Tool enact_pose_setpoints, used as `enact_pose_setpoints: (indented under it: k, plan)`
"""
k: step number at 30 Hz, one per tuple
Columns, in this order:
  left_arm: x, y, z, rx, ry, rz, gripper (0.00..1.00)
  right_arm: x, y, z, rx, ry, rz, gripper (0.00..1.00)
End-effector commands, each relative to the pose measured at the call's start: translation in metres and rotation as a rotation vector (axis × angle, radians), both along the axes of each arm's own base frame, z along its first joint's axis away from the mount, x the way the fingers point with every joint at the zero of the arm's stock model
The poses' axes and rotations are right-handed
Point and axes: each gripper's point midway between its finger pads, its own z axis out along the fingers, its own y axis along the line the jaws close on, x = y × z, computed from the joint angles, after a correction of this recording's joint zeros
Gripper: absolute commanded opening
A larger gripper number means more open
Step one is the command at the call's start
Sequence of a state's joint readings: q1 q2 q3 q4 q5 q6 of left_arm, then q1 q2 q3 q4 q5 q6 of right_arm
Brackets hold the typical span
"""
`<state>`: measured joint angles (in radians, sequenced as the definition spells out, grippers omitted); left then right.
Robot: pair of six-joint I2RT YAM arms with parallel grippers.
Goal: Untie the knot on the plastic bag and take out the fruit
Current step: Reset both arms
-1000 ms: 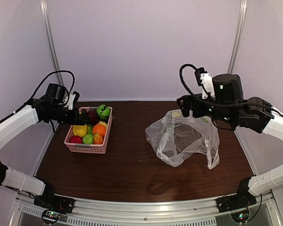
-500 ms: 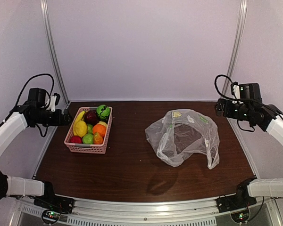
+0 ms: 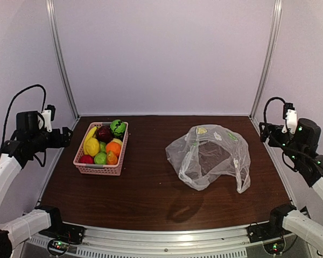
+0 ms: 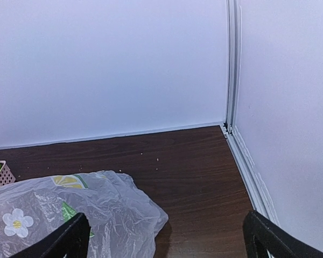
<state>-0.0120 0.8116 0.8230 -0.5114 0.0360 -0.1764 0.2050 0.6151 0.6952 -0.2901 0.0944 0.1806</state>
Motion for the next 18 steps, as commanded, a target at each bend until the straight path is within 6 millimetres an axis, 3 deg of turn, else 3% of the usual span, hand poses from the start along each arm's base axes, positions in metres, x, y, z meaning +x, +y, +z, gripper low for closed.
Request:
enact_pose_setpoints:
  k: [1,6,18]
  plan:
    - [-0.001,0.011,0.016,0.067,-0.090,0.034,0.98,-0.008,-0.009,0.022,-0.038,-0.125,-0.029,1.00]
    - [-0.004,0.007,0.019,0.065,-0.103,0.012,0.98,-0.008,-0.011,0.010,-0.059,-0.084,-0.042,1.00]
    - [-0.003,0.003,0.013,0.054,-0.076,-0.008,0.98,-0.007,-0.012,0.008,-0.061,-0.076,-0.049,1.00]
